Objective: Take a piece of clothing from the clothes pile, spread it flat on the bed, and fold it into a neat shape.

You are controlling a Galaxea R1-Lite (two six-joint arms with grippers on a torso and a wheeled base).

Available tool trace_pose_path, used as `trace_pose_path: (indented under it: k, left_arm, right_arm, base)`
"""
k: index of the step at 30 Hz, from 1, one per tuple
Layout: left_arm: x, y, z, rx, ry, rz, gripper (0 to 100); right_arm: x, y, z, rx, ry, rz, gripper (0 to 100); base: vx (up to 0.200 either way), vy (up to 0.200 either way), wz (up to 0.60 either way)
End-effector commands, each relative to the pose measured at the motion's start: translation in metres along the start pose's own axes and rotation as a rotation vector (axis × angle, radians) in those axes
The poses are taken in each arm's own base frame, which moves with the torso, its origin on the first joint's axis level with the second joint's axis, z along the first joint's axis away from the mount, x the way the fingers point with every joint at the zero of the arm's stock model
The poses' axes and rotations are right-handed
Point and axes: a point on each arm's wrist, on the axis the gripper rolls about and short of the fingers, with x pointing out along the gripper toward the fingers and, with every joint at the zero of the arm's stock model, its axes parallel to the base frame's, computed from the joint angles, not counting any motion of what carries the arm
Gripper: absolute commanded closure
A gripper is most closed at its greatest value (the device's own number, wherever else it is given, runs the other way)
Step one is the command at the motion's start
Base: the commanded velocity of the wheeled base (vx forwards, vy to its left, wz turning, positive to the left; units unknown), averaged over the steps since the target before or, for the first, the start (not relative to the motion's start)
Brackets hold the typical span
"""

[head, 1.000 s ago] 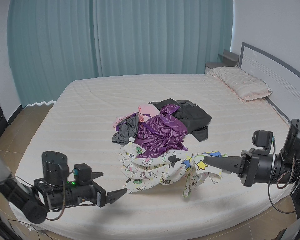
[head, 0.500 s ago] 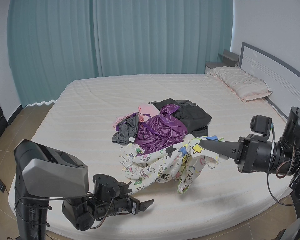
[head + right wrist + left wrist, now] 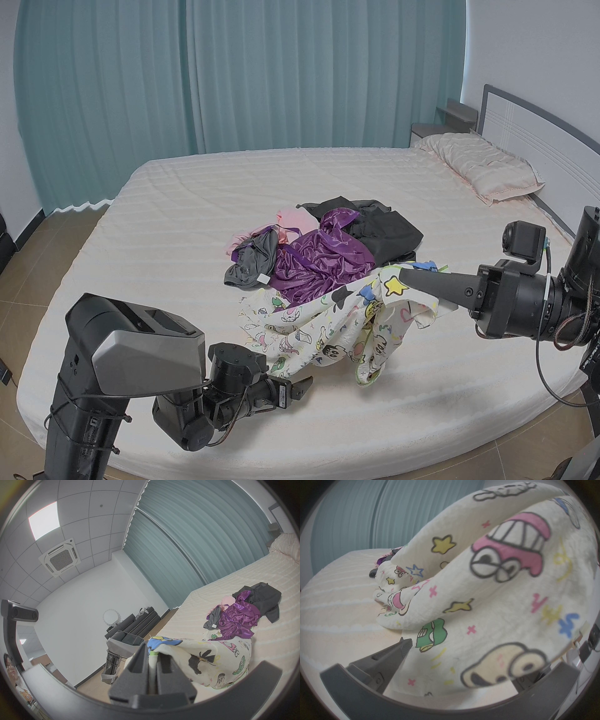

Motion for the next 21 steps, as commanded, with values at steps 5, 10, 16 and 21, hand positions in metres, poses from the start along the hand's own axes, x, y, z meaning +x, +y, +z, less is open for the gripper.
trace_pose_path:
  k: [5,10,16,21]
  left_arm:
    - [0.003,0.007,-0.003,-0.078,0.003,0.030,100]
    - [-0.017,0.019,0.009,-0.100,-0.062,0.064,100]
    - [-0.073,0.021,0.028,-0.113,-0.160,0.066,100]
    - [-0.111,0.014,0.064,-0.169,-0.321,0.076,100]
  right_arm:
    - [-0.003,-0.009,0.000,0.009,-0.005,-0.037,100]
    - [-0.007,-0.016,0.002,0.016,-0.014,-0.073,100]
    - [-0.015,-0.038,0.002,0.041,-0.026,-0.166,100]
    - [-0.012,-0.055,0.000,0.062,-0.040,-0.252,100]
  base:
    - [0.000,0.000,0.00]
    - [0.000,0.000,0.00]
    - [0.000,0.000,0.00]
    - [0.000,0.000,0.00]
